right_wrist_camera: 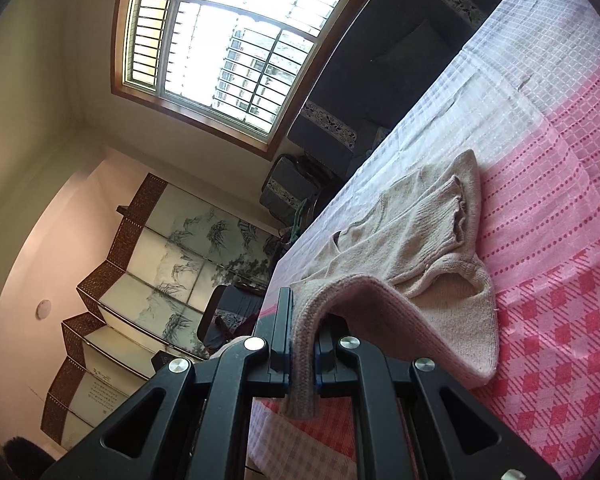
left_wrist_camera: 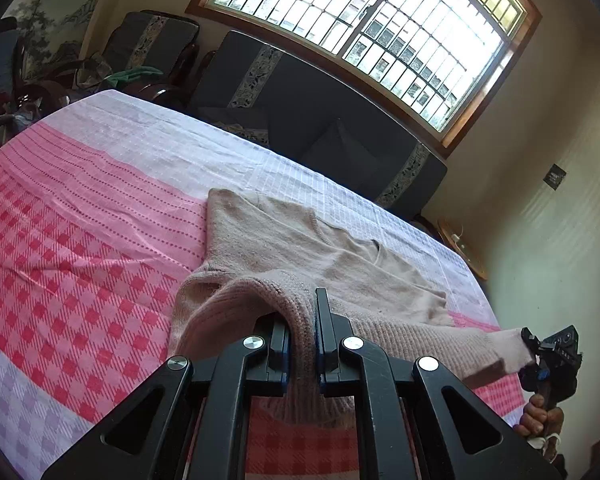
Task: Fold small clothes
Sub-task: 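Lift the ribbed hem with both grippers and fold it toward the collar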
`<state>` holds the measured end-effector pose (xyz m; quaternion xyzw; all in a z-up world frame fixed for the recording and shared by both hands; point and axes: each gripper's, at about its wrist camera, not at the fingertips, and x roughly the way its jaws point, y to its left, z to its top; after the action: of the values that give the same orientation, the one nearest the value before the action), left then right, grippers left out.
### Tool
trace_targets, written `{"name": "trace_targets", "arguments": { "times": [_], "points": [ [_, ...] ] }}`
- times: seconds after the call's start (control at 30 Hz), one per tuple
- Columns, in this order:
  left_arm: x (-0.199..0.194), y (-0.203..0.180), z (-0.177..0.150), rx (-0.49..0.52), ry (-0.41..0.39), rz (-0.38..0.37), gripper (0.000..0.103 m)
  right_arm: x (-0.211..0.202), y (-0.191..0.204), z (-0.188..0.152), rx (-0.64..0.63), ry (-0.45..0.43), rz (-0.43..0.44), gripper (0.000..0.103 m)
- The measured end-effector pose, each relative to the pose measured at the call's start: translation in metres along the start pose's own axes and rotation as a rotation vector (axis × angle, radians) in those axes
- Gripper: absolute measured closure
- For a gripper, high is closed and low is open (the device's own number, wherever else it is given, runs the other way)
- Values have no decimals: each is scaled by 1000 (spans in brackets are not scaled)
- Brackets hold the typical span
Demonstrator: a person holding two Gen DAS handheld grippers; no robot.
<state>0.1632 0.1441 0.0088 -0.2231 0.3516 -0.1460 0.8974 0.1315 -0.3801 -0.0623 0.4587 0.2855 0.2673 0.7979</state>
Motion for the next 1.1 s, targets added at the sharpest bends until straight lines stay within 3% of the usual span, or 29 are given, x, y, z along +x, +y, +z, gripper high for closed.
{"name": "trace_targets", "arguments": {
  "times": [0.4,0.9,1.1],
  "points": [
    [45,4,28,-26,11,40,93,35,-22,35,42,0,-52,94],
    [128,25,53,-72,91,76,88,91,-104,65,246,-23,-140,94],
    [147,24,55,-61,124,104,87,99,-111,68,254,-45,-178,92]
  ]
}}
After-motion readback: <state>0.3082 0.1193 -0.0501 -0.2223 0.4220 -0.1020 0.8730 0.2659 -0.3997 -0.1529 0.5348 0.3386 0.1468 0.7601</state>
